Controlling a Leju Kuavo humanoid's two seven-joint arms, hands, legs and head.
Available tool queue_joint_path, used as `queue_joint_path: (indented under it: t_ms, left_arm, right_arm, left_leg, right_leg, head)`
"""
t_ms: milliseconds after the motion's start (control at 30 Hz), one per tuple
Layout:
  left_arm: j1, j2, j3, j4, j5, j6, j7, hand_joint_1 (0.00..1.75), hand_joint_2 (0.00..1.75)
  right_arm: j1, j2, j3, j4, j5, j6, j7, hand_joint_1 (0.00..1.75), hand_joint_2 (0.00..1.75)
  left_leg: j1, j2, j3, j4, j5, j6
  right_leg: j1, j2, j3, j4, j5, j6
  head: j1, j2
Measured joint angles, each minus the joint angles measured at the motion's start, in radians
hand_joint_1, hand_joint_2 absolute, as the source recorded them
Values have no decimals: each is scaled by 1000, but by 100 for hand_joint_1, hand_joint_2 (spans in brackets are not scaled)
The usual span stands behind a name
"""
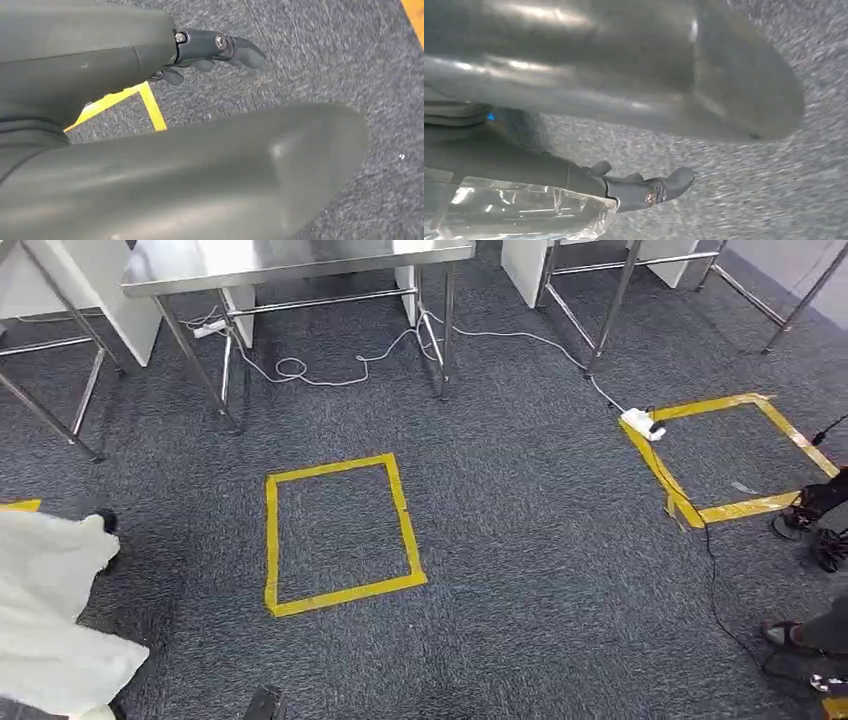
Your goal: Take the parts from the cabinet and place them on the table.
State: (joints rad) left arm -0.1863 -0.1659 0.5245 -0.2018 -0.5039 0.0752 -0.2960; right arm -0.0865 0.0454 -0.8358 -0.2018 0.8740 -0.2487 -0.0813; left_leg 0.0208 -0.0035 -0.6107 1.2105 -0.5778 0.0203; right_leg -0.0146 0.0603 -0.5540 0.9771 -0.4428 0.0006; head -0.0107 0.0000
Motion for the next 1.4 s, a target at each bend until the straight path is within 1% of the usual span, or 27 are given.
queue_joint_path:
  t_ms: [33, 67, 100, 200, 233, 267, 300, 333, 433, 467, 533, 567, 600, 733, 767, 833, 900, 933, 1000, 1033, 1067, 1100, 1133, 1233, 1267, 1333, 1400]
  left_arm:
    - [0, 0, 0, 0, 0, 0, 0, 0, 0]
    - [-1, 1, 0, 0, 0, 1, 2, 0, 0]
    - [-1, 8, 0, 0, 0, 3, 7, 0, 0]
    - [0, 6, 0, 0, -7, -1, 46, 0, 0]
    - [0, 6, -1, 0, -18, -14, 75, 0, 0]
    - [0, 7, -3, 0, -26, -27, 102, 0, 0]
    - [5, 8, -5, 1, -38, -45, 137, 0, 0]
    - [8, 9, -5, 1, -46, -57, 167, 0, 0]
    - [28, 14, -9, 2, -68, -79, 248, 0, 0]
    - [31, 14, -12, 3, -72, -81, 259, 0, 0]
    - [31, 14, -17, 4, -73, -85, 268, 0, 0]
    - [30, 14, -21, 4, -75, -87, 270, 0, 0]
    - [30, 17, -22, 4, -78, -87, 272, 0, 0]
    - [28, 18, -28, 4, -91, -92, 274, 0, 0]
    - [28, 18, -31, 4, -92, -93, 274, 0, 0]
    - [28, 20, -31, 4, -91, -93, 274, 0, 0]
    - [31, 21, -31, 4, -92, -93, 274, 0, 0]
    - [33, 22, -31, 5, -91, -93, 274, 0, 0]
    - [33, 23, -31, 5, -91, -93, 274, 0, 0]
    - [33, 23, -31, 5, -91, -93, 274, 0, 0]
    - [32, 23, -32, 5, -91, -93, 274, 0, 0]
    - [32, 27, -32, 5, -92, -94, 274, 0, 0]
    - [33, 29, -32, 6, -92, -96, 274, 0, 0]
    - [31, 29, -34, 6, -93, -96, 274, 0, 0]
    - [31, 29, -34, 6, -93, -96, 274, 0, 0]
    - [28, 29, -36, 6, -93, -96, 275, 0, 0]
    - [32, 29, -36, 6, -93, -96, 277, 0, 0]
  right_arm:
    - [-1, 0, -1, 0, 0, 0, 0, 0, 0]
    - [-2, 3, -2, 0, 0, 0, 2, 0, 0]
    - [-2, 10, -2, 1, 0, 0, 6, 0, 0]
    - [-6, 8, -5, 1, 7, 19, 18, 0, 0]
    - [-3, 8, -5, 2, 11, 42, 25, 0, 0]
    - [-4, 5, -6, 3, 15, 76, 38, 0, 0]
    - [-4, 3, -6, 3, 24, 114, 49, 0, 0]
    - [-6, 4, -6, 3, 31, 140, 57, 0, 0]
    - [-5, 2, -6, 3, 42, 168, 78, 0, 0]
    - [-2, -1, -6, 4, 43, 171, 84, 0, 0]
    - [0, -7, -6, 4, 46, 175, 88, 0, 0]
    - [-2, -10, -6, 3, 47, 179, 89, 0, 0]
    - [-6, -9, -6, 4, 47, 183, 90, 0, 0]
    - [-2, -10, -6, 4, 48, 201, 102, 0, 0]
    - [-1, -10, -6, 5, 49, 202, 102, 0, 0]
    - [-3, -8, -6, 5, 49, 203, 104, 0, 0]
    - [-6, -8, -6, 5, 49, 203, 104, 0, 0]
    - [-4, -8, -6, 5, 49, 203, 104, 0, 0]
    - [-1, -8, -6, 6, 49, 203, 105, 0, 0]
    - [-1, -8, -6, 6, 49, 203, 105, 0, 0]
    - [-1, -7, -6, 6, 49, 203, 105, 0, 0]
    - [-2, -4, -6, 6, 50, 211, 104, 0, 0]
    - [-6, -5, -6, 6, 50, 221, 104, 0, 0]
    - [-1, -6, -6, 7, 58, 245, 104, 0, 0]
    - [1, -10, -6, 7, 62, 250, 105, 0, 0]
    - [-1, -7, -5, 7, 68, 256, 107, 0, 0]
    - [-6, -8, -5, 7, 68, 257, 107, 0, 0]
  left_leg:
    - [-2, -13, 51, -92, 44, 10]
    - [-3, -65, 105, -190, 81, 26]
    - [-2, -114, 118, -219, 68, 39]
    - [-13, -80, 114, -228, 76, 40]
    - [-12, -66, 117, -242, 87, 44]
    - [2, -44, 120, -263, 104, 38]
    - [-3, -33, 115, -268, 108, 43]
    - [-4, -13, 111, -265, 110, 43]
    - [-11, 45, 104, -264, 112, 40]
    - [-11, 61, 102, -264, 113, 39]
    - [-10, 85, 103, -262, 114, 35]
    - [-10, 96, 104, -258, 112, 29]
    - [-18, 106, 104, -254, 109, 21]
    - [-16, 140, 110, -251, 105, 1]
    - [-8, 128, 106, -243, 95, -7]
    - [-5, 32, 66, -141, 8, -13]
    - [-4, 6, -14, 41, -78, -13]
    - [-4, 4, -37, 92, -89, -11]
    - [-4, 2, -12, 43, -38, -3]
    - [-4, -6, 34, -50, 16, 3]
    - [-4, -28, 83, -150, 65, 10]
    - [-2, -84, 111, -209, 74, 18]
    - [-1, -99, 112, -222, 73, 17]
    - [-11, -62, 107, -222, 78, 22]
    - [-2, -45, 107, -241, 90, 28]
    - [-5, -19, 103, -244, 100, 38]
    - [-11, 20, 99, -243, 100, 38]
  right_leg:
    - [3, 15, 0, 0, 4, 0]
    - [1, 29, -1, -1, 7, 4]
    - [5, 35, -5, 0, 12, 6]
    - [-5, 76, -22, -4, 30, 32]
    - [4, 92, -33, -13, 38, 44]
    - [6, 61, -38, 6, 32, 39]
    - [10, 3, -69, 51, -4, 28]
    - [7, -28, -106, 127, -45, 22]
    - [-3, -51, -179, 328, -124, 32]
    - [-6, -53, -159, 309, -115, 42]
    - [-14, -71, -51, 144, -63, 66]
    - [-18, -107, 21, 28, -34, 75]
    - [-15, -153, 37, -17, -42, 64]
    - [-8, -107, 25, -13, -28, 37]
    - [-23, -94, 38, -16, -21, 26]
    - [-19, -76, 26, -14, -12, 11]
    - [-13, -51, 16, -14, -8, 4]
    - [-9, -37, 14, -13, -6, 3]
    - [-6, -10, 13, -10, -4, 2]
    - [-5, 7, 14, -7, -4, 3]
    - [-5, 22, 14, -3, -4, 3]
    - [-8, 33, 10, -1, -3, 5]
    - [6, 44, 2, 4, 0, 11]
    - [-6, 81, -16, -7, 18, 38]
    - [5, 85, -26, -1, 18, 44]
    - [5, -17, -68, 83, -35, 32]
    - [2, -47, -148, 257, -113, 26]
  head:
    - [0, 0]
    - [0, 0]
    - [4, 0]
    - [-4, 0]
    - [-5, 0]
    - [-1, 0]
    - [2, 0]
    - [8, 0]
    - [12, 0]
    - [10, 0]
    - [11, 0]
    - [11, 0]
    - [12, 0]
    - [6, 0]
    - [7, 0]
    - [0, 0]
    - [0, 0]
    - [0, 0]
    - [0, 0]
    - [0, 0]
    - [0, 0]
    - [1, 0]
    - [3, 0]
    - [0, 0]
    - [1, 0]
    - [8, 0]
    - [8, 0]
